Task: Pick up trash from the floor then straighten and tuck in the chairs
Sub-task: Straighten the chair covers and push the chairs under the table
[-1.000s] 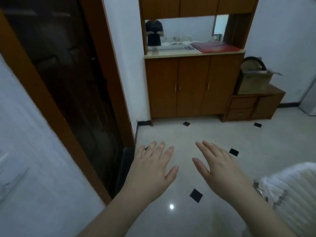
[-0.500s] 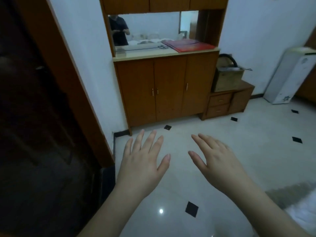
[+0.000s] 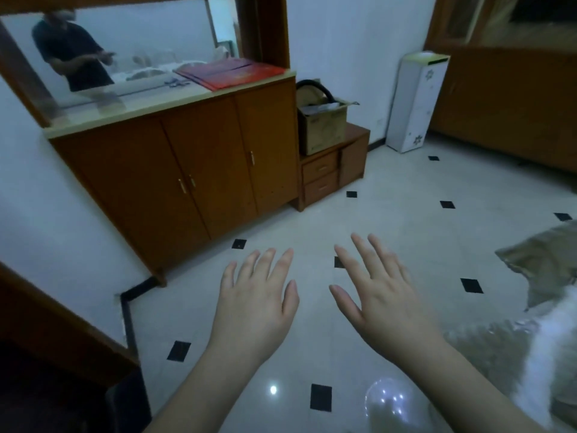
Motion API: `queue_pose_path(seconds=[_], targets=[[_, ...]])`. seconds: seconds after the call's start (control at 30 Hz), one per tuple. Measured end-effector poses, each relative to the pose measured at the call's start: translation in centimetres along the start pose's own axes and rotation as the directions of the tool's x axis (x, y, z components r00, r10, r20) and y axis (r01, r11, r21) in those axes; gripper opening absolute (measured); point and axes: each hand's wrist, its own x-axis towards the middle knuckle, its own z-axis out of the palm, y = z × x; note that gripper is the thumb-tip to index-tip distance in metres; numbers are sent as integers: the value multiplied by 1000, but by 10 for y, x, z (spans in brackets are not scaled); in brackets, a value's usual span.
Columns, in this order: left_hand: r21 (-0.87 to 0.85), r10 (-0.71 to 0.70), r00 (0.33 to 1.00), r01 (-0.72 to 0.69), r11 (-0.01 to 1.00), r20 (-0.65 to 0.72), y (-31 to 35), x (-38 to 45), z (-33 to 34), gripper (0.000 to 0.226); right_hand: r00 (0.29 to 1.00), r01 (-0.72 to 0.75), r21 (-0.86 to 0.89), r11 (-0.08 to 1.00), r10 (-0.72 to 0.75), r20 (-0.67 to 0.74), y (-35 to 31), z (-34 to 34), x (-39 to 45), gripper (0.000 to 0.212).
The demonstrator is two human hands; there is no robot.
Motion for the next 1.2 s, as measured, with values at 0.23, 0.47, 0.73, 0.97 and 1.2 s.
queue_pose_path(seconds=[0.23, 0.47, 0.73, 0.97, 1.2], targets=[[13, 130, 992, -130, 991, 6, 28, 106, 21, 61, 995, -97, 55, 994, 96, 19, 67, 17, 76, 63], [-4, 219, 973, -219, 976, 70, 36, 190, 49, 62, 981, -193, 60, 979, 192, 30, 97, 41, 132, 61], [-13, 299, 953, -298, 954, 46, 17, 305, 96, 57, 962, -263, -1, 965, 263, 70, 127, 83, 222, 64], [-18, 429, 903, -430, 903, -25, 16, 420, 117, 58, 919, -387, -61, 920, 391, 56, 164, 96, 293, 60], [-113, 632, 774, -630, 768, -21, 85, 498, 138, 59, 828, -558, -77, 826, 561, 11, 225, 99, 314, 59]])
